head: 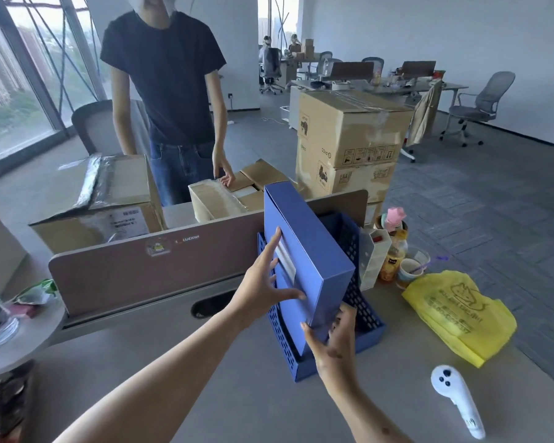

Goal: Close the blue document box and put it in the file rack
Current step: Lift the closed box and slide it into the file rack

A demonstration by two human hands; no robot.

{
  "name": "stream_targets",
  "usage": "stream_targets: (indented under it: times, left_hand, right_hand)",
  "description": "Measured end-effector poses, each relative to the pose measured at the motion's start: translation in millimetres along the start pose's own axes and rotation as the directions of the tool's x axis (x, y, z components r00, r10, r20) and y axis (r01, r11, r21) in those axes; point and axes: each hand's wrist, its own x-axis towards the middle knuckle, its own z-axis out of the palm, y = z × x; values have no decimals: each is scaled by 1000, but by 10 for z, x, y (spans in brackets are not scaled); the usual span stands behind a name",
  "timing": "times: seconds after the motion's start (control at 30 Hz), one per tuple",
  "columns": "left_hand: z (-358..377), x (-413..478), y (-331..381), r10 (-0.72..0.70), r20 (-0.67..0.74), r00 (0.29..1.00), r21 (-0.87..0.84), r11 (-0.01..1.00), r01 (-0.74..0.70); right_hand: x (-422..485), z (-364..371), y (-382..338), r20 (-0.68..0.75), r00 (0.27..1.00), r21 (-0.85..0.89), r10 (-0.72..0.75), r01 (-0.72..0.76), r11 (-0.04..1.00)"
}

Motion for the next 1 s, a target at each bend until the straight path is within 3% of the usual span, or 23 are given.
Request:
stream_targets:
  times: [0.23, 0.8, 1.0]
  left_hand:
    - [40, -68, -264, -38, 13, 999, 62, 997, 37]
    - [100, -222, -411, -157, -38, 987, 198, 967, 161]
    - [80, -355, -466, -195, -79, 978, 221, 953, 208]
  right_hand:
    - [-92, 76, 238, -1, 996, -13, 87, -87, 996]
    - [-97, 223, 346, 47, 994, -190, 103, -92, 977]
    - [-19, 53, 125, 262, 935, -369, 239, -132, 920]
